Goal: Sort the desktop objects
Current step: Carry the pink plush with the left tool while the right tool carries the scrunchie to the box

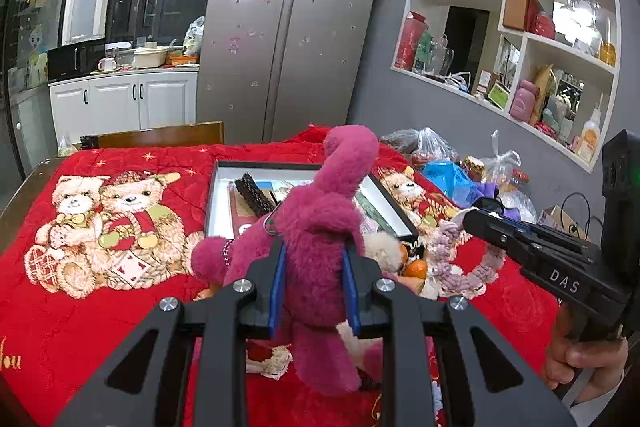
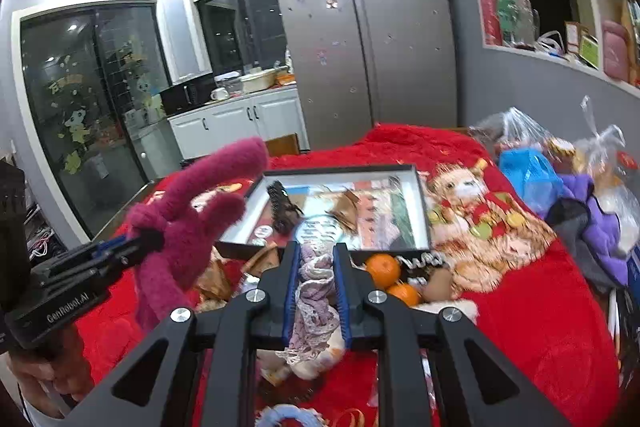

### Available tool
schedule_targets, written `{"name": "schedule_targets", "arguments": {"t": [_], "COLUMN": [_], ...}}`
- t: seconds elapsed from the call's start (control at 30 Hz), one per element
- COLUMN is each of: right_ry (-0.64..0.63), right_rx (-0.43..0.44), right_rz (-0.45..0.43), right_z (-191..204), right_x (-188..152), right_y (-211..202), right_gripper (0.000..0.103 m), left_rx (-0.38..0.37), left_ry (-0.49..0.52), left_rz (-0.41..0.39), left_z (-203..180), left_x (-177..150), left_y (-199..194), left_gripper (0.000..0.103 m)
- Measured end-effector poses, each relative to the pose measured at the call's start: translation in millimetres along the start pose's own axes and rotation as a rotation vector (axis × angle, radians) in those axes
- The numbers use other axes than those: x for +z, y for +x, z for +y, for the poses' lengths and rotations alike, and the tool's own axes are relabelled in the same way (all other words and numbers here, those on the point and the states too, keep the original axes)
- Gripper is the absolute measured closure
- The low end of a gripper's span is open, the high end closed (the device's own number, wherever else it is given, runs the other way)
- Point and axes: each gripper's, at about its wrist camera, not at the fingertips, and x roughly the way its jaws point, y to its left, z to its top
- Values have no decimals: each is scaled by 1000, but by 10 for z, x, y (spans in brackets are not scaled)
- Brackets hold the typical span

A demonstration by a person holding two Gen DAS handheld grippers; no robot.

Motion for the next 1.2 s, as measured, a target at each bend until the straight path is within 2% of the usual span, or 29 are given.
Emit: {"name": "schedule_targets", "arguments": {"t": [0.13, 0.23, 0.57, 0.83, 1.2], "right_ry": [-35, -43, -82, -91, -107], "right_rx": [16, 32, 68, 108, 81], "right_rz": [-20, -39, -55, -62, -58], "right_z": [146, 240, 418, 408, 302], "right_x": [156, 241, 346, 415, 618], "right_y": [-20, -46, -115, -206, -71], "right_gripper": [86, 86, 86, 86, 86], "left_rx": [23, 73, 94, 110, 137], "left_ry": [21, 56, 63, 78, 95], "left_rz": [-11, -29, -28, -15, -5], "left_z": [-45, -138, -272, -389, -400], "left_x": [118, 176, 285, 379, 688], "left_y": [-96, -166, -240, -145, 214], "left_gripper": [78, 78, 77, 77, 77]}}
